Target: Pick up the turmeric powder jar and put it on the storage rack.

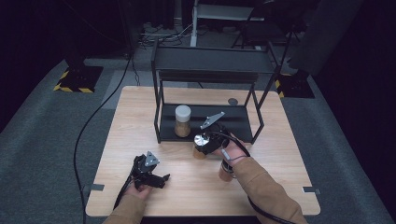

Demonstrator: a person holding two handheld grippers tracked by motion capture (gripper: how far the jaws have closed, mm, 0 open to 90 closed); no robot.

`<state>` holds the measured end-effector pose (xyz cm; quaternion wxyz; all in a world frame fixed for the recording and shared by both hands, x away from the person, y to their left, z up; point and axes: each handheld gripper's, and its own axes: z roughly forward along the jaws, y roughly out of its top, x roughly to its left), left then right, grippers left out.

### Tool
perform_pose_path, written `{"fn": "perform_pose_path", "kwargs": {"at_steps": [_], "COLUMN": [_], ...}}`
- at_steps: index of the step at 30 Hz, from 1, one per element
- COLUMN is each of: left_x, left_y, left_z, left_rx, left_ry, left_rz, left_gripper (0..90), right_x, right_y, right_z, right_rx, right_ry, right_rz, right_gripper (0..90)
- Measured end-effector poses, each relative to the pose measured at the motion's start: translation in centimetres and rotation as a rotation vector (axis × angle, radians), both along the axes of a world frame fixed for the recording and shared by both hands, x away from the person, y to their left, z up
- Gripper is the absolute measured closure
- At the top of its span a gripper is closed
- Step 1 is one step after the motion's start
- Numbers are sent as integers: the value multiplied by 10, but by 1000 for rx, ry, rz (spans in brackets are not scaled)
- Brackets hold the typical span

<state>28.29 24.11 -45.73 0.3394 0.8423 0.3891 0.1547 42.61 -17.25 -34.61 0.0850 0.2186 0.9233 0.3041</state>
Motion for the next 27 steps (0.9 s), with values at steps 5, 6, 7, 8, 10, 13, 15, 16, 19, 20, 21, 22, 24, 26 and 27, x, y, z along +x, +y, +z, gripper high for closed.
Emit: {"fn": "perform_pose_path", "kwargs": {"at_steps": [5,6,7,8,10,13,15,16,19,20,21,22,24,26,27], "left_x": [0,0,0,0,0,0,0,0,0,0,0,0,0,0,0], "left_y": [0,0,0,0,0,0,0,0,0,0,0,0,0,0,0], "left_z": [0,0,0,0,0,0,0,0,0,0,0,0,0,0,0], "left_rx": [1,1,1,1,1,1,1,2,3,3,2,3,3,2,2], "left_ry": [1,1,0,1,0,1,1,1,1,1,1,0,0,1,1], "left_rz": [0,1,0,0,0,1,0,0,-1,-1,-1,-1,-1,-1,-1], "left_gripper": [2,3,3,3,2,2,2,2,2,2,3,2,3,2,2], "right_x": [5,5,6,6,8,11,13,14,16,17,18,19,20,20,20], "right_y": [5,7,9,11,14,17,19,19,21,22,22,22,21,22,22], "right_z": [1,2,1,2,1,1,0,0,0,0,0,0,-1,0,0], "right_rx": [-18,-24,-30,-37,-48,-63,-70,-72,-79,-82,-83,-83,-79,-82,-83], "right_ry": [11,14,10,12,15,25,32,35,42,46,48,53,60,59,59], "right_rz": [14,15,23,24,29,32,36,36,46,46,49,53,63,62,60], "right_gripper": [173,177,183,187,191,200,208,211,226,239,255,276,307,308,309]}}
